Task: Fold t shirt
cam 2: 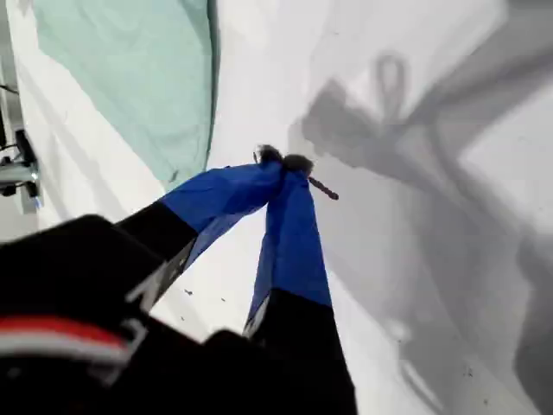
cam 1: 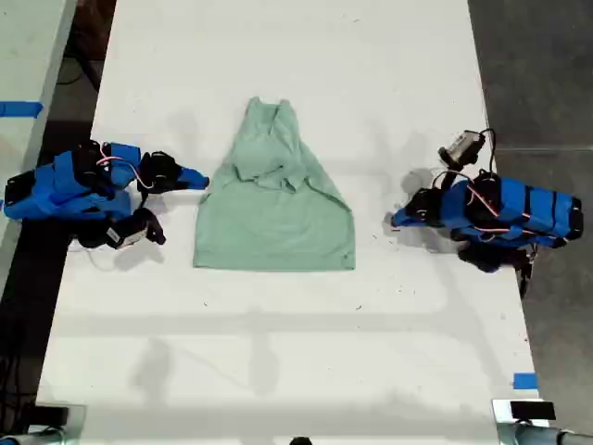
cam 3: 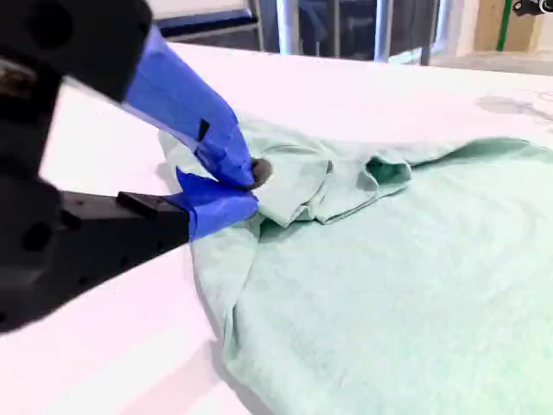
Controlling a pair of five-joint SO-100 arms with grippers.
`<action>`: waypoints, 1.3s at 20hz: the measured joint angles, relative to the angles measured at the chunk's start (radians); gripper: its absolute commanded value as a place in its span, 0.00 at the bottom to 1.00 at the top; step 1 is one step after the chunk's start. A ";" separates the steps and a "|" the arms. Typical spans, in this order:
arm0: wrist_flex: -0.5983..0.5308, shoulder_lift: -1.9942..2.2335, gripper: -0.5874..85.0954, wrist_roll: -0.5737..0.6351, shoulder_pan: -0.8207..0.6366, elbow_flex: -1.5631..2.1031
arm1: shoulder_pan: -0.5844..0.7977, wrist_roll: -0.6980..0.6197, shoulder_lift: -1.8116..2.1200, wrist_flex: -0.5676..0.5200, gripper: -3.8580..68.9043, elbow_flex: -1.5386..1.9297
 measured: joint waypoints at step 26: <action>0.000 0.000 0.01 0.000 0.000 0.000 | -0.103 -0.023 -0.999 -0.319 0.43 -0.545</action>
